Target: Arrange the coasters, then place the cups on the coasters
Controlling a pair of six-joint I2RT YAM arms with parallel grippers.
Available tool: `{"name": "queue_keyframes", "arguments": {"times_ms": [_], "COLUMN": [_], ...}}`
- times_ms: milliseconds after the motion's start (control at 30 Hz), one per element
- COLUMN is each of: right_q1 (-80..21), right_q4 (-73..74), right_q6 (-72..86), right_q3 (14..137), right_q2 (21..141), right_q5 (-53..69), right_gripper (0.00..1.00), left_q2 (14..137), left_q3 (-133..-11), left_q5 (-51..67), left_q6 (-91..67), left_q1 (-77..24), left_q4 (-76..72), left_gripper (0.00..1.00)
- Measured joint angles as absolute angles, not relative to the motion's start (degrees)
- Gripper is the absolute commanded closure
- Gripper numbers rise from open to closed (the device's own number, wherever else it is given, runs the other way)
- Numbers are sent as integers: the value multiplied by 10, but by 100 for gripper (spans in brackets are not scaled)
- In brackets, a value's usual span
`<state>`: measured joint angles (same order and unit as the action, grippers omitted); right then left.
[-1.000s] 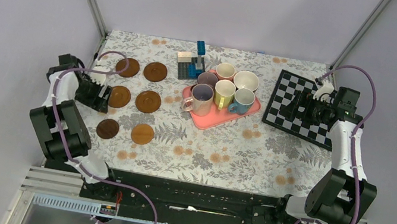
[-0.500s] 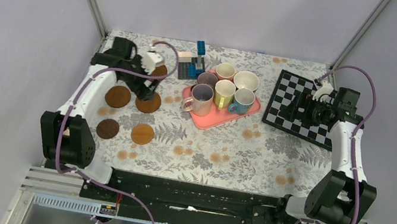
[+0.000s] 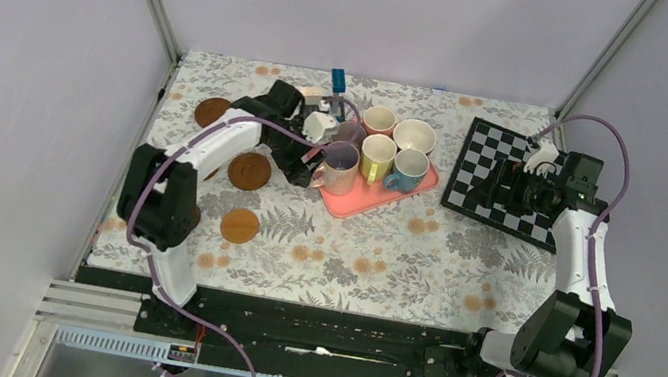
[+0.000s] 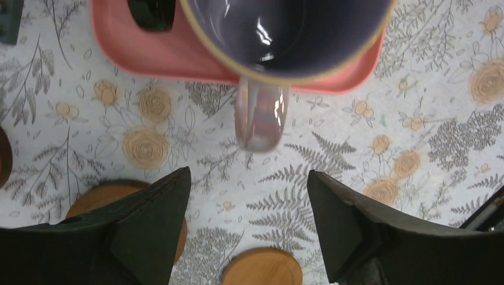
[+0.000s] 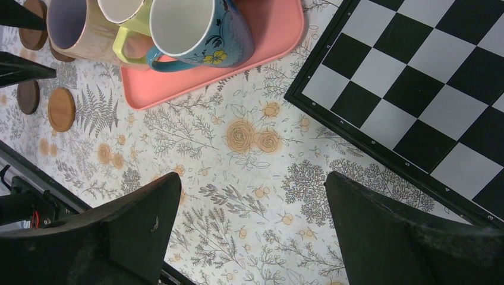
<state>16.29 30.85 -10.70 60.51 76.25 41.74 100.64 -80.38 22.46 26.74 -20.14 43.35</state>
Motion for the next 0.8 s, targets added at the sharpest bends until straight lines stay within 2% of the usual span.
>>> {"name": "queue_keyframes", "arguments": {"times_ms": [300,633,800], "right_q1": [163,163,163], "right_q4": [299,294,293], "right_q6": [-107,-107,-107], "right_q3": [601,596,594], "right_q2": [759,756,756], "right_q5": [417,417,417], "right_gripper": [2,2,2], "left_q2": [1084,1129,1130], "left_q3": [-867,-874,-874], "left_q5": [207,203,203], "left_q6": [253,230,213], "left_q1": [-249,-269,-271], "left_q4": [418,416,407], "left_gripper": [38,51,60]}}
